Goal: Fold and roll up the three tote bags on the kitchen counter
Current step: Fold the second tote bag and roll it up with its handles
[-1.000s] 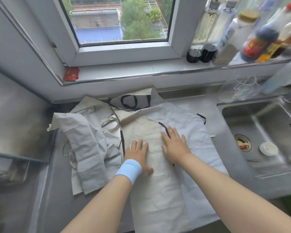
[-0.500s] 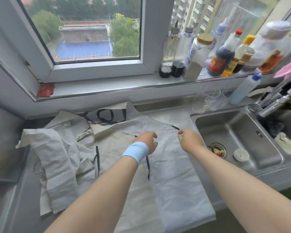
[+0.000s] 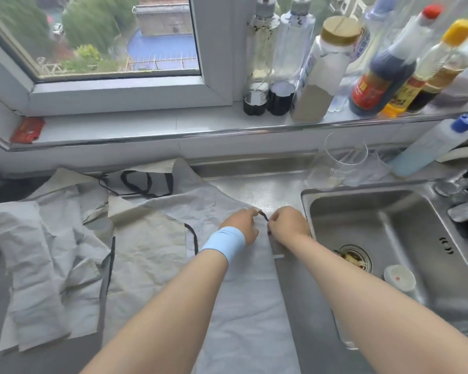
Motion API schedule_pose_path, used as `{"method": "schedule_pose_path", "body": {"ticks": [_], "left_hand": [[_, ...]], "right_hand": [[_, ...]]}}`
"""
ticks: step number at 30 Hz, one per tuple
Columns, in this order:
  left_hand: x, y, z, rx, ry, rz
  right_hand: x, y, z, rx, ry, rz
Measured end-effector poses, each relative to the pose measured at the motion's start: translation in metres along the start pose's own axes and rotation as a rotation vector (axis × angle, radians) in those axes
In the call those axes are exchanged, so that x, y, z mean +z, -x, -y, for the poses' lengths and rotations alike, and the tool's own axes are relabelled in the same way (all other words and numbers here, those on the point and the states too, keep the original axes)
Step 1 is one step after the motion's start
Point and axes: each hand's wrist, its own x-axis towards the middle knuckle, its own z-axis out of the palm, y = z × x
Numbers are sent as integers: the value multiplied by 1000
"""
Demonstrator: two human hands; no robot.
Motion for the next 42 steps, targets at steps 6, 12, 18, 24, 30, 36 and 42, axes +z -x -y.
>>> {"method": "schedule_pose_path", "body": {"ticks": [6,12,18,24,30,36,42], "left_hand": [[2,-1,-5,-19,-43,1],[-5,6,-8,-65,-22,77],[-8,24,-14,-64,107,77],[-33,52,-39,-74,1029,212],[-71,76,5,-229,854,313],[-101,98,53,-273,640,322],[-58,110,66,-262,497,458]], "right_hand": [[-33,-13,10,129,-648,271],[-60,-8,17,131,-520,431],[-91,3,19,116,-200,537],[-91,16,51,88,-870,533],[-81,30,72,92,-958,345],[-61,40,73,99,-843,178],[-27,67,71,-1,-246,409]]}}
